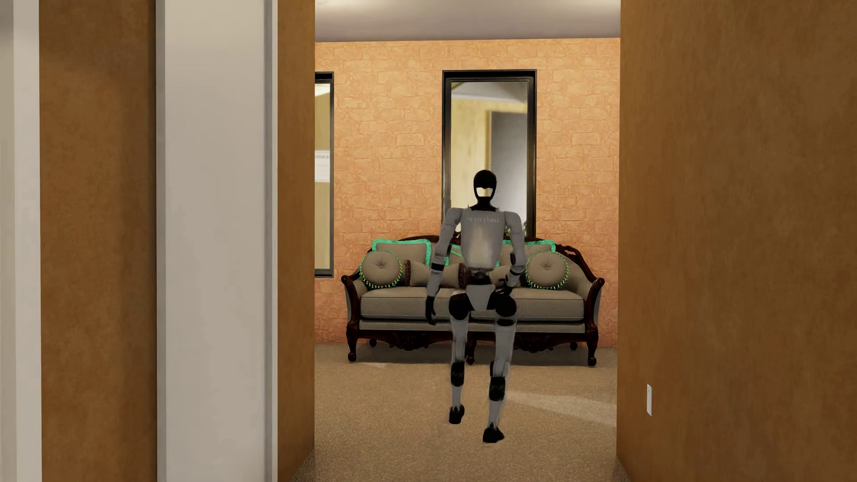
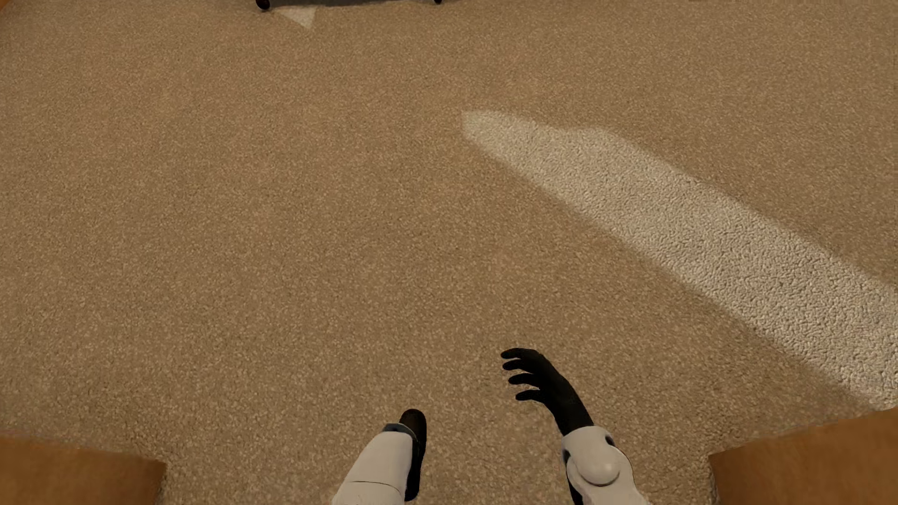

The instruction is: Walk to the dark sofa

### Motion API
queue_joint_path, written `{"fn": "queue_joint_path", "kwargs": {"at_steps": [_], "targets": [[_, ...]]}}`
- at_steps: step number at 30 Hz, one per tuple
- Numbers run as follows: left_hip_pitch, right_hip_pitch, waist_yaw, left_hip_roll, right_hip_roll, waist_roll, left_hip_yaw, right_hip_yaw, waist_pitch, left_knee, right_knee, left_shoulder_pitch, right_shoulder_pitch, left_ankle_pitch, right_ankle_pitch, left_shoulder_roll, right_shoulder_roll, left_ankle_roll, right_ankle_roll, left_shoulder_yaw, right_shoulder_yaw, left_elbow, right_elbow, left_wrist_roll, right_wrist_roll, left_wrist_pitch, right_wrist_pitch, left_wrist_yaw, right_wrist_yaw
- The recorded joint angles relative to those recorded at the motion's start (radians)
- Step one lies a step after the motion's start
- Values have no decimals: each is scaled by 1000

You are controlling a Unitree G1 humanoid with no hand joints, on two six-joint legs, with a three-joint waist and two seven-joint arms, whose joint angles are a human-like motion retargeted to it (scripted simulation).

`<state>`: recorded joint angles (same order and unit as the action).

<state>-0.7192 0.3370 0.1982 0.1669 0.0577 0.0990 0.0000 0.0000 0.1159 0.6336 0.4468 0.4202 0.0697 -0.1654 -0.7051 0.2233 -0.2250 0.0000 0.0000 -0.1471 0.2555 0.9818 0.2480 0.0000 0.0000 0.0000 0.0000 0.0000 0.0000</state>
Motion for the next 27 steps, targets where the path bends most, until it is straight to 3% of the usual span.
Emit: {"fn": "queue_joint_path", "kwargs": {"at_steps": [2, 3, 4, 5, 6, 8, 10, 12, 14, 15, 16, 17, 18, 19, 20, 21, 22, 23, 24, 25, 27], "targets": [[-6, 31, 14, -10, -42, -38, 0, 0, -22, 80, -24, -2, -8, 142, 111, 16, 11, 0, 0, 5, 13, 33, -32, 0, 0, 0, 0, 0, 0], [-9, 30, 10, -39, -54, -58, 0, 0, -17, 143, -4, -20, 1, 167, 268, 23, 9, 0, 0, -9, 25, 53, -25, 0, 0, 0, 0, 0, 0], [19, -13, -5, -71, -54, -62, 0, 0, -9, 170, 105, -46, 12, 150, 519, 27, -4, 0, 0, -25, 46, 55, -3, 0, 0, 0, 0, 0, 0], [72, -98, -29, -100, -49, -62, 0, 0, 1, 182, 289, -71, 16, 109, 793, 31, -25, 0, 0, -48, 88, 42, 42, 0, 0, 0, 0, 0, 0], [132, -225, -49, -121, -46, -72, 0, 0, 4, 185, 525, -94, 11, 64, 936, 39, -46, 0, 0, -71, 144, 13, 99, 0, 0, 0, 0, 0, 0], [290, -452, -76, -140, -42, -85, 0, 0, 18, 164, 935, -130, 23, -6, 792, 55, -69, 0, 0, -84, 234, -95, 205, 0, 0, 0, 0, 0, 0], [455, -669, -131, -151, -35, -74, 0, 0, 7, 90, 1029, -143, 82, -53, 727, 58, -80, 0, 0, -69, 252, -253, 299, 0, 0, 0, 0, 0, 0], [636, -792, -193, -165, -28, -51, 0, 0, 6, 3, 808, -158, 169, -108, 829, 47, -93, 0, 0, -45, 219, -401, 383, 0, 0, 0, 0, 0, 0], [792, -846, -245, -162, -19, -33, 0, 0, -3, -53, 434, -181, 261, -171, 933, 39, -96, 0, 0, -21, 148, -526, 457, 0, 0, 0, 0, 0, 0], [877, -838, -265, -169, -24, -40, 0, 0, -3, -80, 247, -192, 302, -202, 907, 40, -89, 0, 0, -10, 107, -578, 493, 0, 0, 0, 0, 0, 0], [962, -821, -282, -179, -31, -52, 0, 0, -5, -103, 89, -201, 339, -233, 779, 42, -80, 0, 0, 3, 71, -623, 526, 0, 0, 0, 0, 0, 0], [1042, -802, -298, -180, -40, -63, 0, 0, -9, -117, 11, -204, 372, -257, 562, 43, -70, 0, 0, 16, 39, -660, 554, 0, 0, 0, 0, 0, 0], [1096, -803, -320, -174, -44, -66, 0, 0, -19, -115, 25, -206, 399, -267, 437, 42, -60, 0, 0, 29, 7, -685, 575, 0, 0, 0, 0, 0, 0], [1137, -818, -350, -159, -46, -64, 0, 0, -32, -100, 32, -201, 424, -246, 409, 38, -53, 0, 0, 34, -15, -691, 595, 0, 0, 0, 0, 0, 0], [1165, -836, -385, -130, -48, -54, 0, 0, -50, -68, 53, -186, 448, -179, 420, 31, -46, 0, 0, 31, -38, -678, 613, 0, 0, 0, 0, 0, 0], [1161, -854, -408, -93, -44, -40, 0, 0, -76, -1, 58, -167, 468, -42, 619, 27, -38, 0, 0, 17, -55, -657, 627, 0, 0, 0, 0, 0, 0], [1114, -910, -393, -54, -30, -27, 0, 0, -86, 152, 105, -149, 475, 153, 907, 24, -28, 0, 0, -7, -53, -618, 657, 0, 0, 0, 0, 0, 0], [1035, -906, -369, -32, -15, -11, 0, 0, -65, 356, 203, -138, 457, 322, 1029, 23, -27, 0, 0, -41, -21, -552, 696, 0, 0, 0, 0, 0, 0], [925, -863, -348, -5, 9, 18, 0, 0, -44, 556, 262, -141, 421, 375, 1003, 21, -43, 0, 0, -90, 45, -479, 705, 0, 0, 0, 0, 0, 0], [809, -809, -304, -2, 29, 36, 0, 0, -37, 737, 289, -143, 389, 284, 954, 18, -62, 0, 0, -128, 111, -414, 679, 0, 0, 0, 0, 0, 0], [602, -662, -231, -19, 43, 40, 0, 0, -26, 845, 288, -92, 334, 120, 864, 20, -75, 0, 0, -159, 134, -322, 581, 0, 0, 0, 0, 0, 0]]}}
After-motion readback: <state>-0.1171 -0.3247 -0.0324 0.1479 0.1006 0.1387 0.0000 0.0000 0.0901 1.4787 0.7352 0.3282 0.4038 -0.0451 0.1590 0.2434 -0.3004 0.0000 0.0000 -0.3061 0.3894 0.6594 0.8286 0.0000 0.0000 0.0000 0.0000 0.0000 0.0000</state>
